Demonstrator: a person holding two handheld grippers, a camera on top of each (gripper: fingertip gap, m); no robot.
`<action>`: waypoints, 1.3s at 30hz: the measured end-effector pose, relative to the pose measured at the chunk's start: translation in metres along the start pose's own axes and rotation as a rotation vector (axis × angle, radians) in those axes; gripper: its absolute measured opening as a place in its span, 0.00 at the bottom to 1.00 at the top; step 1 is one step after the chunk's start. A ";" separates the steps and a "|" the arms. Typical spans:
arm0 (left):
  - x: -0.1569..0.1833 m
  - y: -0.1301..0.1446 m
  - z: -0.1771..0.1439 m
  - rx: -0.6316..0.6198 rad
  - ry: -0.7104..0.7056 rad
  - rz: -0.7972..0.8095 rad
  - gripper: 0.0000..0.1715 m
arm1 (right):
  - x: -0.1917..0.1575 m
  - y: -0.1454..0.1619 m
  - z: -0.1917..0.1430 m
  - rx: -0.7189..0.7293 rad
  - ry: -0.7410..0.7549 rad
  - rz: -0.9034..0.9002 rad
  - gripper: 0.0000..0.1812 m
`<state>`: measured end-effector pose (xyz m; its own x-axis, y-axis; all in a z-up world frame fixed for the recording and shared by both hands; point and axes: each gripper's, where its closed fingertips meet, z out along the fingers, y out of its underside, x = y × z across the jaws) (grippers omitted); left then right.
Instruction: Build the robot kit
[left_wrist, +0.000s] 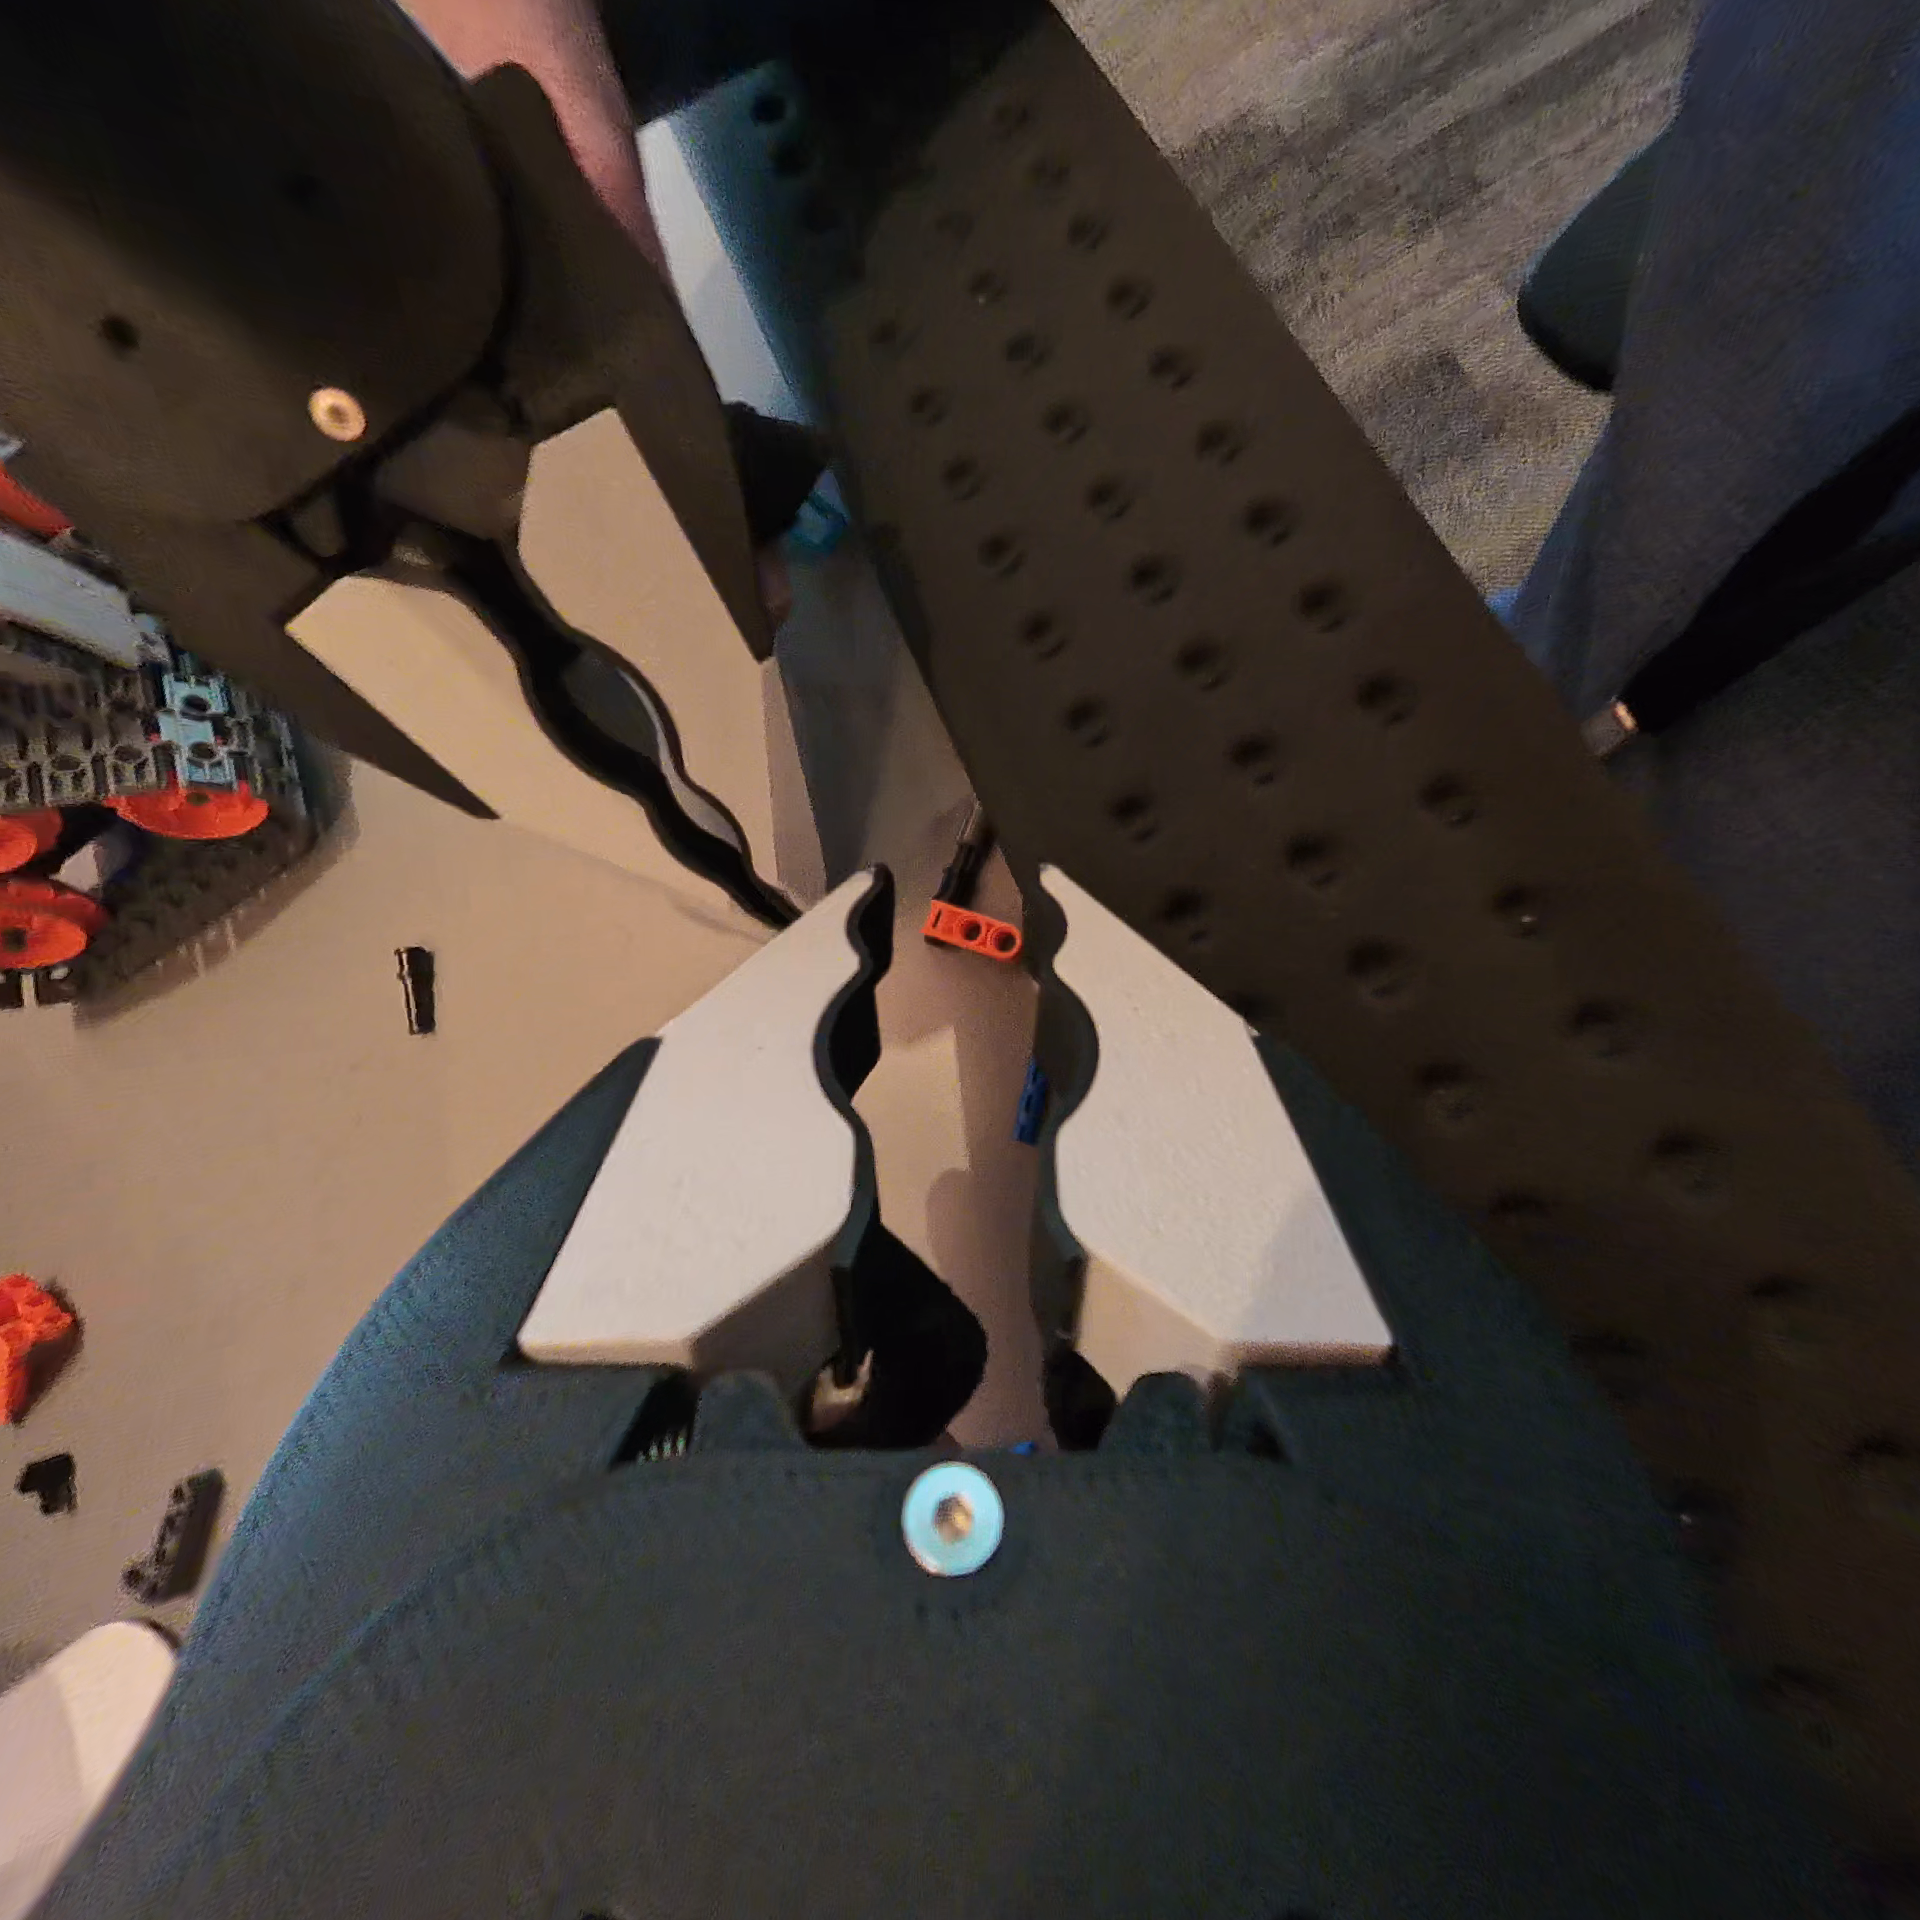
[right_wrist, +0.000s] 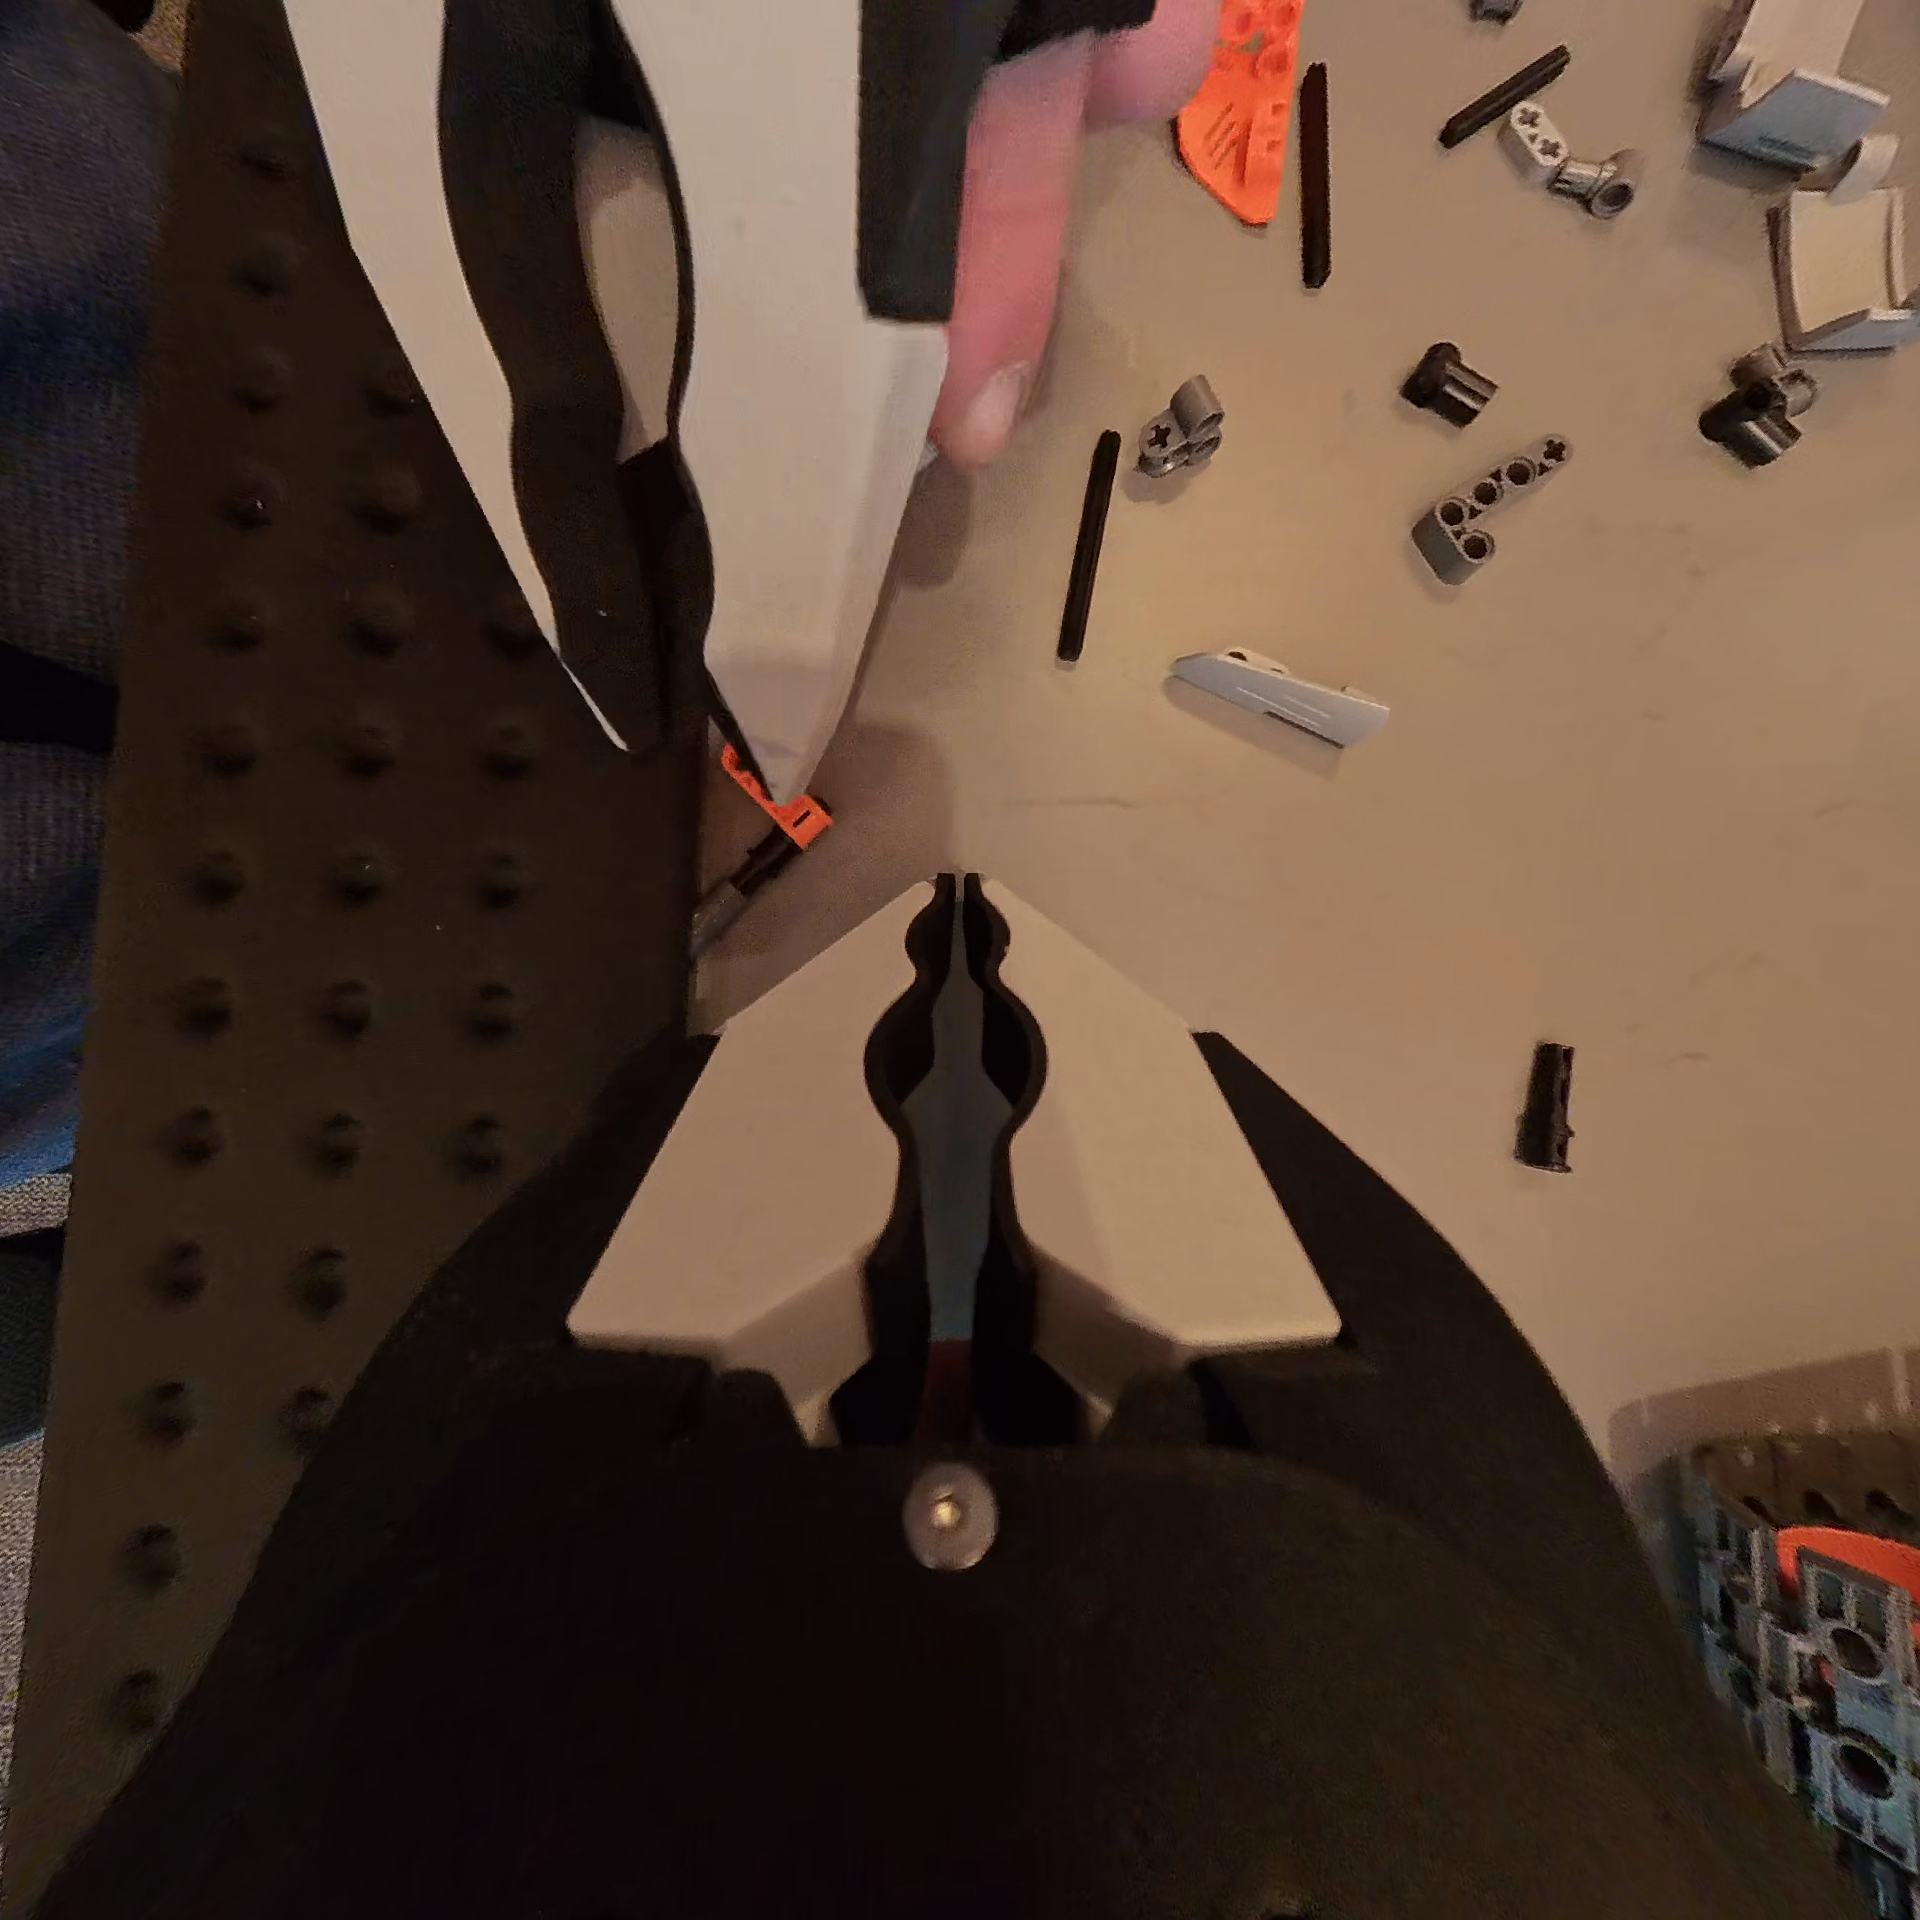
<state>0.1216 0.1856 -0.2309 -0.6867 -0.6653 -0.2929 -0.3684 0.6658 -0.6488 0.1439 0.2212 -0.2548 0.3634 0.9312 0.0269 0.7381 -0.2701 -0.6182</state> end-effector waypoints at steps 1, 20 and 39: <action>-0.002 0.002 0.002 -0.022 0.007 0.015 0.13 | 0.000 -0.001 -0.001 0.006 -0.001 0.002 0.00; -0.037 0.041 0.004 -0.124 -0.246 -0.391 0.00 | 0.013 -0.009 -0.016 0.093 0.056 0.101 0.06; -0.027 0.046 -0.004 -0.083 -0.174 -0.584 0.08 | 0.003 -0.001 0.003 0.039 0.123 0.126 0.02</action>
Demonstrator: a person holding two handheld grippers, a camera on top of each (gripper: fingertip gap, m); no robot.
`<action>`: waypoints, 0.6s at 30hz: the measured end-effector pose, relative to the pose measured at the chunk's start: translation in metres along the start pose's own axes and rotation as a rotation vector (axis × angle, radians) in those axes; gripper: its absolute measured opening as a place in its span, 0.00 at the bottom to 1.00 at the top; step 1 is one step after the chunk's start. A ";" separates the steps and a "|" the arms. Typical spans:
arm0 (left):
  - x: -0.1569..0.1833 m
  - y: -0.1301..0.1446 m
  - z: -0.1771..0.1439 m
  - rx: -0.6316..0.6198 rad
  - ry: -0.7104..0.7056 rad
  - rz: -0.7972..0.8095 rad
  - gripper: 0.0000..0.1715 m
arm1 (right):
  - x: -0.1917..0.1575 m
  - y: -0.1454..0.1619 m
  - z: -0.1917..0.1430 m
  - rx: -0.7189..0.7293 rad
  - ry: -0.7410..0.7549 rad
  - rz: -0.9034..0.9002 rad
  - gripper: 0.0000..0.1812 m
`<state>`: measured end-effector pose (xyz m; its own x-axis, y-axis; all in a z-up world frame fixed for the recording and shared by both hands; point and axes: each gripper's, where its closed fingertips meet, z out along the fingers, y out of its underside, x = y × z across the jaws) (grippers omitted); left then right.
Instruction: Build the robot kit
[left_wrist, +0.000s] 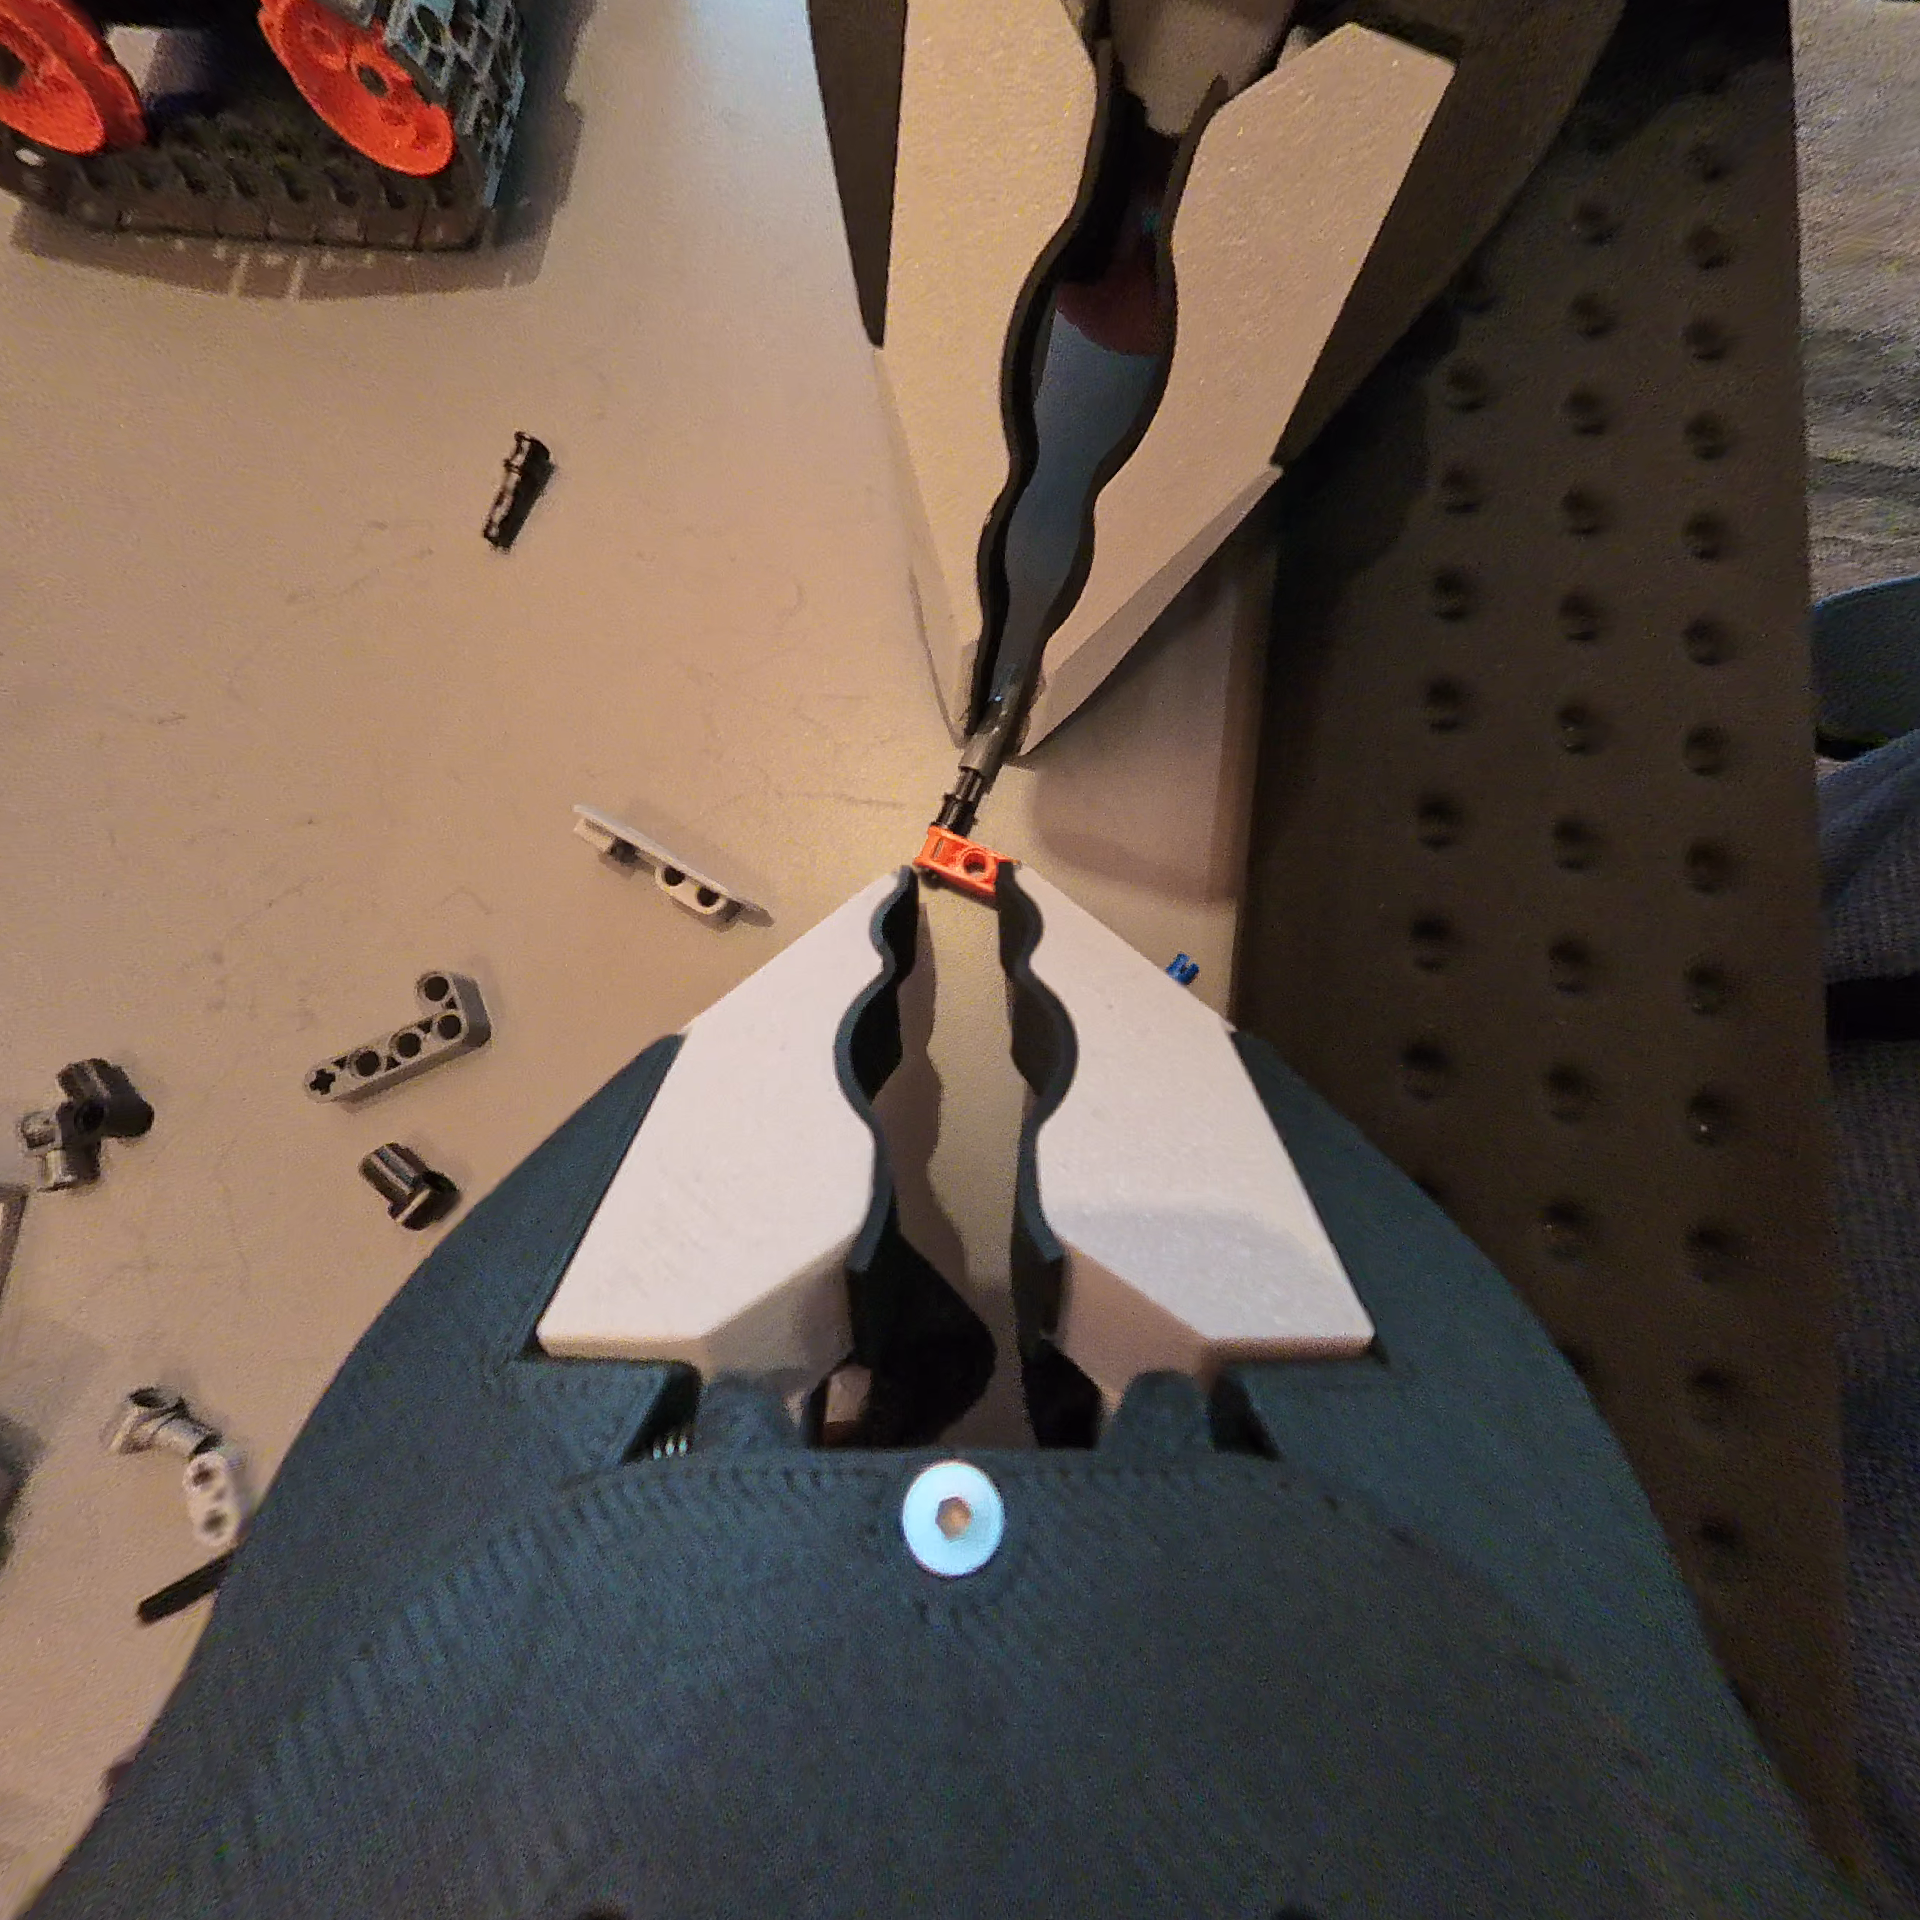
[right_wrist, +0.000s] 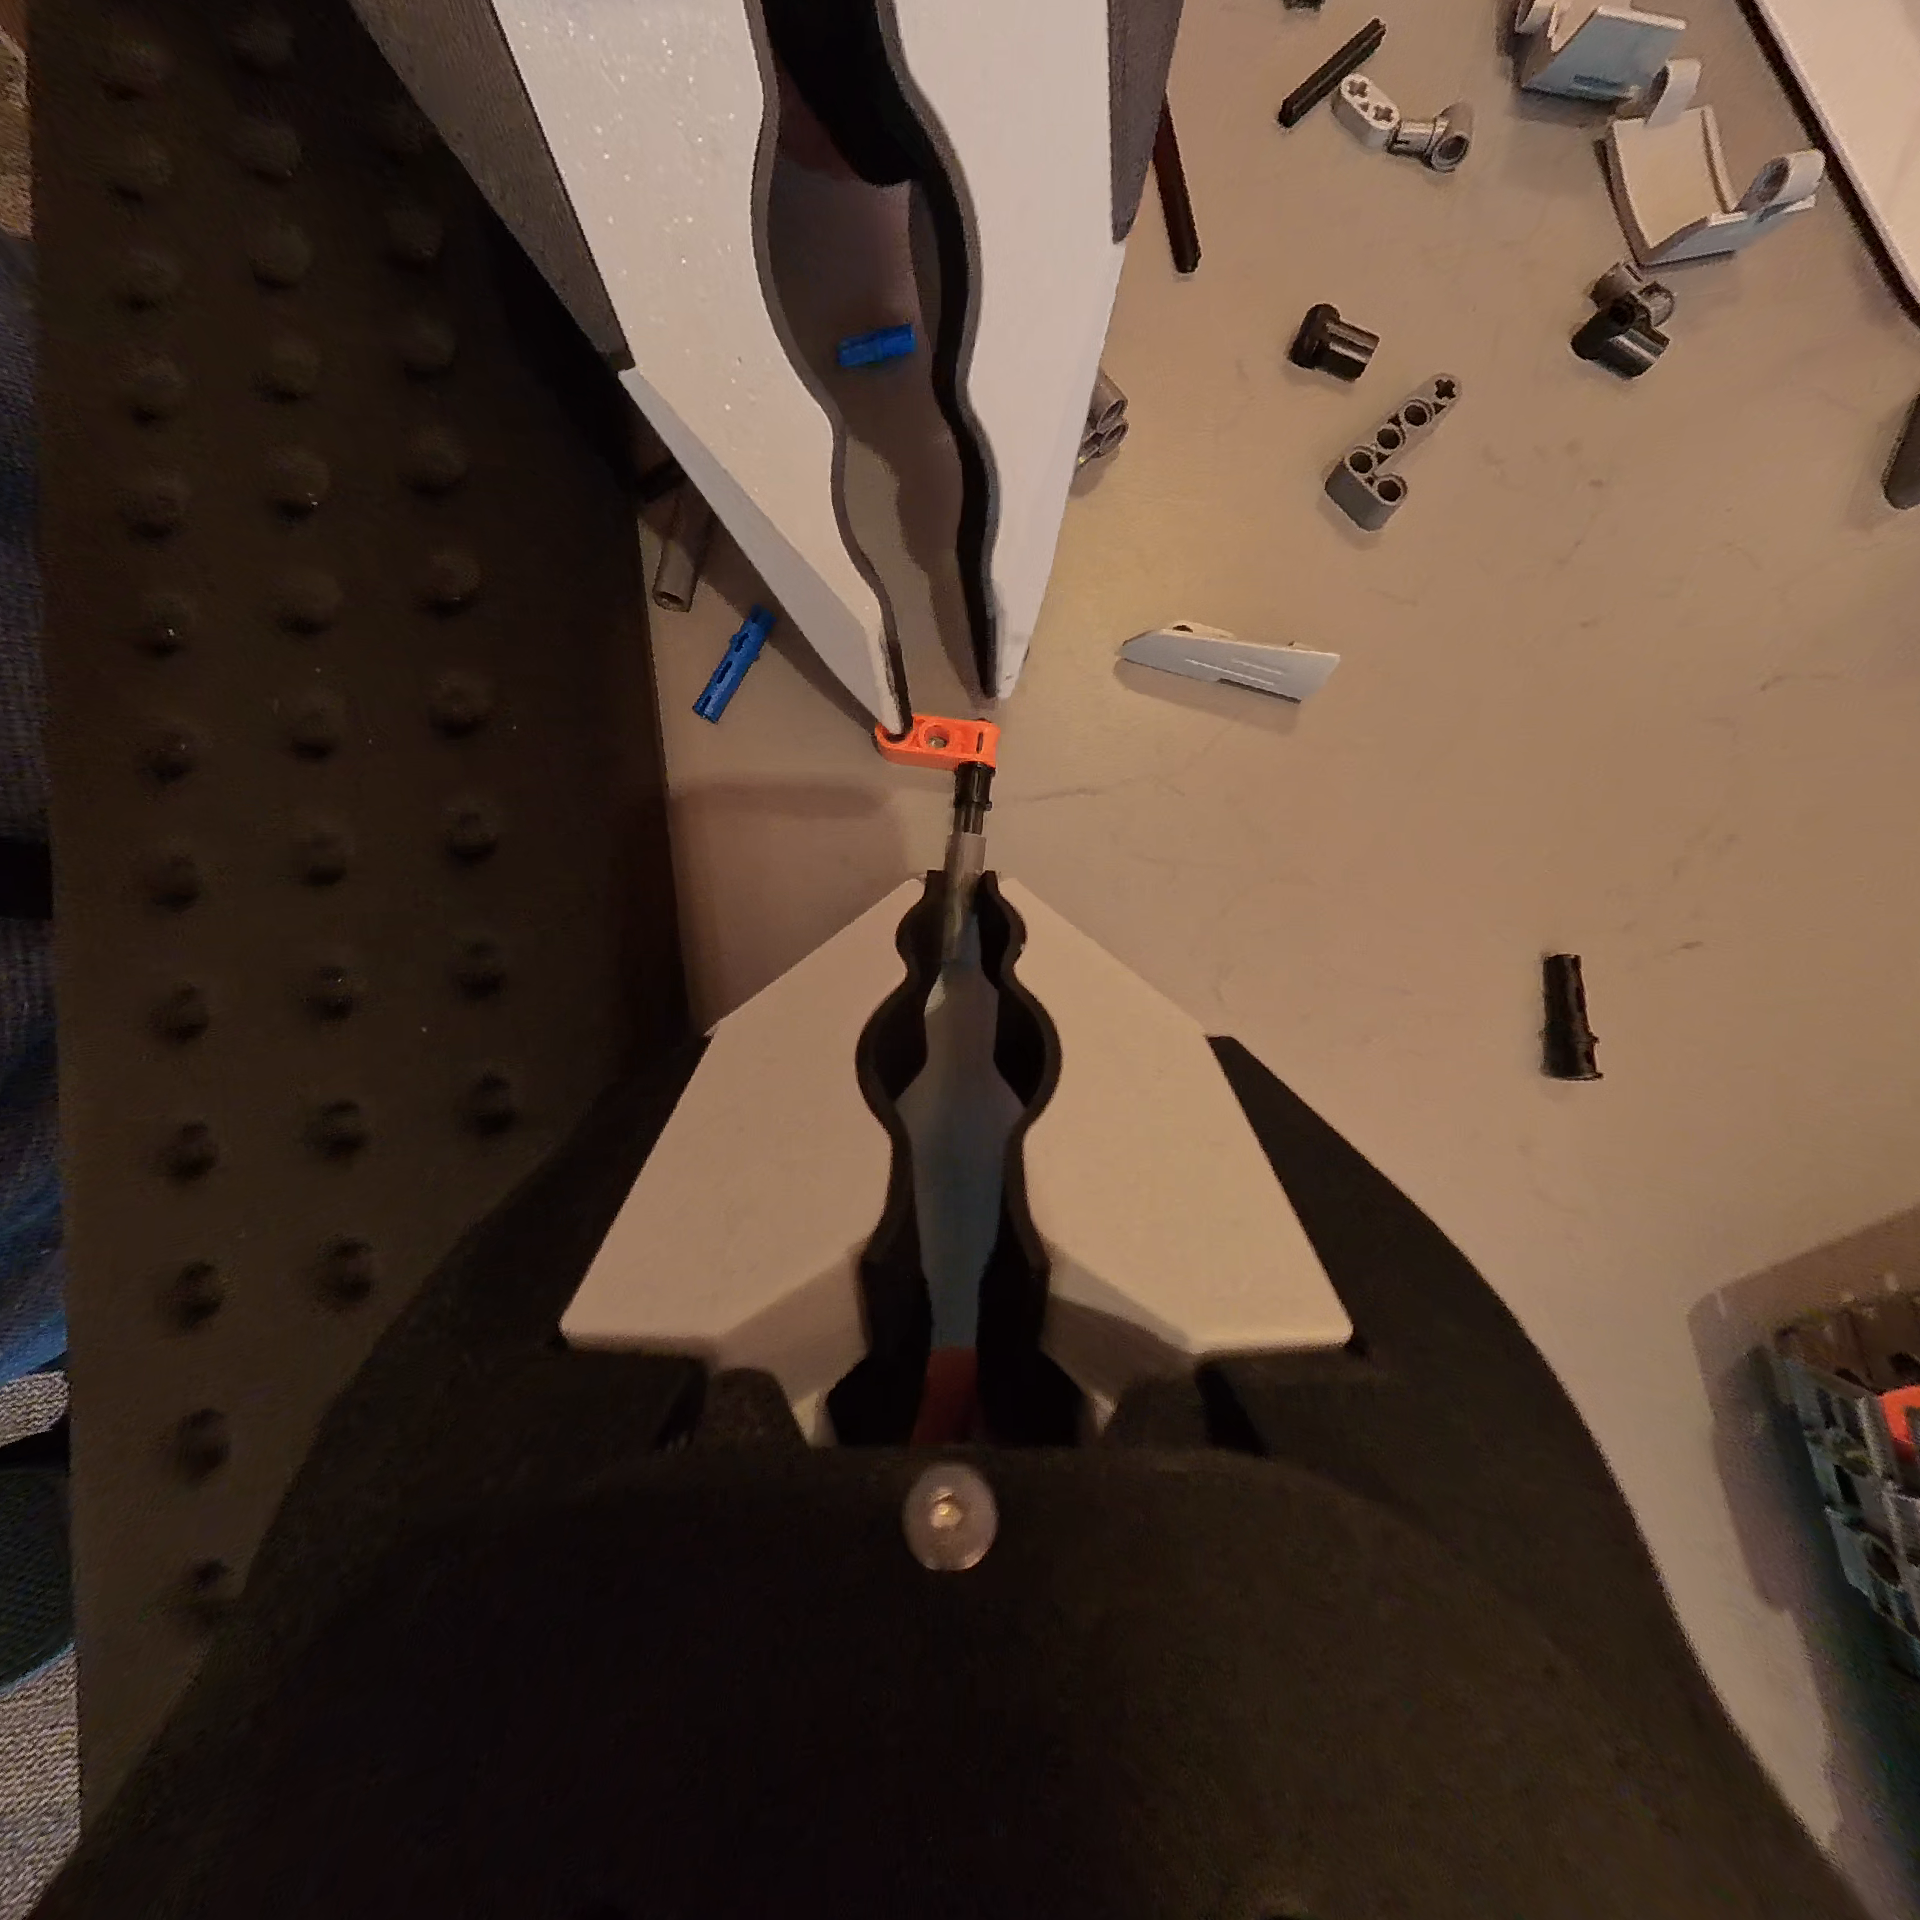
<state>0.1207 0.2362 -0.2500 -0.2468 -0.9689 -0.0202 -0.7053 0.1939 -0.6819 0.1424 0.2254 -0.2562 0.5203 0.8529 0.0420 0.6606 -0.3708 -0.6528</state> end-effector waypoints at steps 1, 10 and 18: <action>0.003 0.001 0.001 -0.005 0.020 -0.015 0.06 | 0.000 0.000 0.000 0.000 -0.001 -0.001 0.02; 0.002 0.003 -0.003 -0.016 0.003 -0.060 0.07 | 0.000 -0.001 0.001 0.000 -0.002 -0.009 0.02; 0.008 0.007 0.002 -0.029 0.058 -0.127 0.10 | 0.000 -0.001 0.001 0.001 -0.010 -0.007 0.02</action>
<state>0.1151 0.2299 -0.2561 -0.1919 -0.9755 0.1073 -0.7521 0.0759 -0.6547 0.1410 0.2268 -0.2565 0.5103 0.8591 0.0394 0.6639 -0.3644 -0.6530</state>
